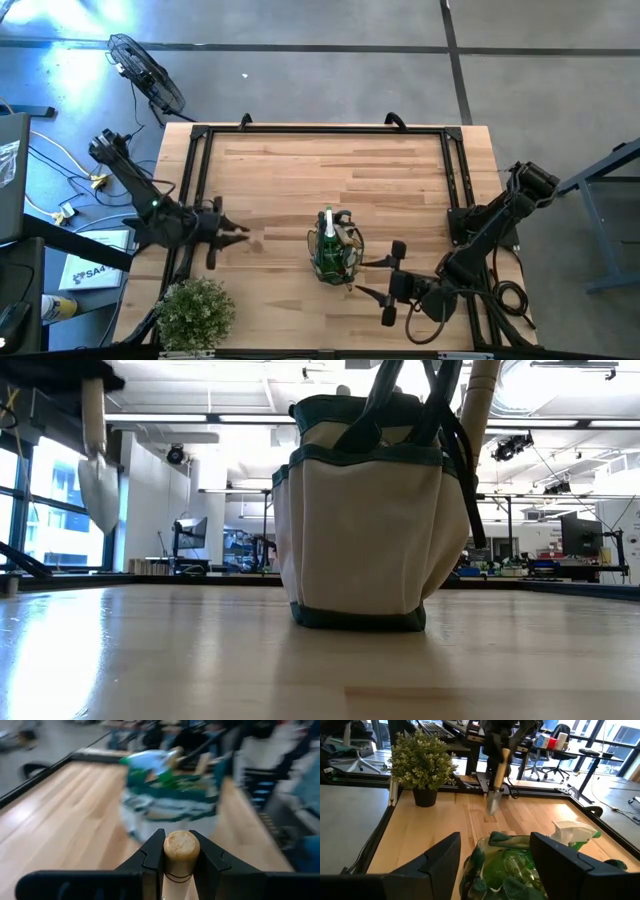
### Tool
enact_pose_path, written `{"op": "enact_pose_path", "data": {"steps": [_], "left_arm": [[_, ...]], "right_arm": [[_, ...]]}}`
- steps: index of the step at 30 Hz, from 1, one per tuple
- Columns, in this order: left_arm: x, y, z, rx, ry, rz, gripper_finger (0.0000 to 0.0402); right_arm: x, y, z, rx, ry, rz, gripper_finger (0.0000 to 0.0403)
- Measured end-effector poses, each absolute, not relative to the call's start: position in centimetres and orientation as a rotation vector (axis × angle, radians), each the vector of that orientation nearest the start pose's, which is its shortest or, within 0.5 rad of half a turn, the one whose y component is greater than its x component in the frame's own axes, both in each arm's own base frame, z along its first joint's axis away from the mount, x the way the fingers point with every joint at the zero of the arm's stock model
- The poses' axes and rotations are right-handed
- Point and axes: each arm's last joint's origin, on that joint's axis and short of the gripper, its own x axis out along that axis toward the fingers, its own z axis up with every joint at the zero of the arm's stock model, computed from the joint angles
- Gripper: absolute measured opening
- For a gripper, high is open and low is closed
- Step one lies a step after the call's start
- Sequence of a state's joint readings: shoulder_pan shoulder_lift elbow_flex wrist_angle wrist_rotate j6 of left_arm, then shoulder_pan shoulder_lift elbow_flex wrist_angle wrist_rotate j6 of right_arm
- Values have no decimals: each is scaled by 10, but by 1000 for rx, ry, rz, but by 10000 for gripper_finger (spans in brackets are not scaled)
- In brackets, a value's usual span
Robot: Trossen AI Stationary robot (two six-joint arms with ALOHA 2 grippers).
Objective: Pick & Place Garden tools in Gardening bag
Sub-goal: Put the trowel into the gardening bag
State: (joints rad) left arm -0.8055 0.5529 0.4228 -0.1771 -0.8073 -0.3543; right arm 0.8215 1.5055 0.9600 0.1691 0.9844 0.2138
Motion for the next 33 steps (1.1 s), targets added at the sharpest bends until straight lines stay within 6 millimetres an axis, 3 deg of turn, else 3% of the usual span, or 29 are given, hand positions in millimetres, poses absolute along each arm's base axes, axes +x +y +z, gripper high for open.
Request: {"op": "enact_pose_path", "data": {"steps": [14,33], "left_arm": [[108,-88,242,-111,-59,-165,60],[107,-80,263,-202,-236,31,60]], "right_arm": [[237,220,262,-34,205,-159,229],[238,219,262,-33,209,-151,229]]}}
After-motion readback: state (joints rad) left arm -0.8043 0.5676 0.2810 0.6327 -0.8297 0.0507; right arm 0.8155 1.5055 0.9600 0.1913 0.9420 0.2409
